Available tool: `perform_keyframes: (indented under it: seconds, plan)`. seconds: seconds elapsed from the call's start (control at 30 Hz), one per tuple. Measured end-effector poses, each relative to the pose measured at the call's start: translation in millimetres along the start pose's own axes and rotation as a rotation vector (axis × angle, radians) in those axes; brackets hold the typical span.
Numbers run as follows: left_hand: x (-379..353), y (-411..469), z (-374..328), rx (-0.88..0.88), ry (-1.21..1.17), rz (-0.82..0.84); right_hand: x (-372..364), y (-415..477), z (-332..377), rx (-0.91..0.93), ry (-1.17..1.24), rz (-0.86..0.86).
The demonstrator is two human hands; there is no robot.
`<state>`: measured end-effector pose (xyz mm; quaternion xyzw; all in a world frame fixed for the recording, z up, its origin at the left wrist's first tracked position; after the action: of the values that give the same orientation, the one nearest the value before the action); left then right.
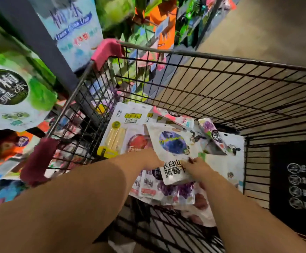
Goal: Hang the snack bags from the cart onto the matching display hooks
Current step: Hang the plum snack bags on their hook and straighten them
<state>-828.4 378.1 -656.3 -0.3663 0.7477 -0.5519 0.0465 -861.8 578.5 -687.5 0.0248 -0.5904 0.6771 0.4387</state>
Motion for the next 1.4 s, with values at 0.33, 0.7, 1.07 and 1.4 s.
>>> perform_keyframes:
  seconds: [0.33, 0.7, 1.07, 1.4]
  plan:
    - [-22, 6, 2, 0.188, -0.818, 0.064, -4, 6, -2, -0.084, 0.298, 0.088]
    - [8, -33, -4, 0.117, -1.298, -0.018, 23, -33, 51, 0.055, 0.402, 0.287]
    - [80, -158, 10, -0.290, -1.430, -0.366, 61, -136, 144, 0.669, 0.473, 0.158]
    - [129, -294, 37, -0.526, -1.366, -0.800, 70, -234, 264, 0.986, 0.572, 0.472]
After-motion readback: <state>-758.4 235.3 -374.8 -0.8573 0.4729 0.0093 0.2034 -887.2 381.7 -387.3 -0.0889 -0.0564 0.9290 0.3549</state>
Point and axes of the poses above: each hand's wrist, its own y-axis towards the middle knuckle, its own x-axis out of the back of the hand, z = x × y, the point moved 5 cm from there along y, towards the middle knuckle, and after that the axes turned 3 degrees about x, right-handed, at the moved point
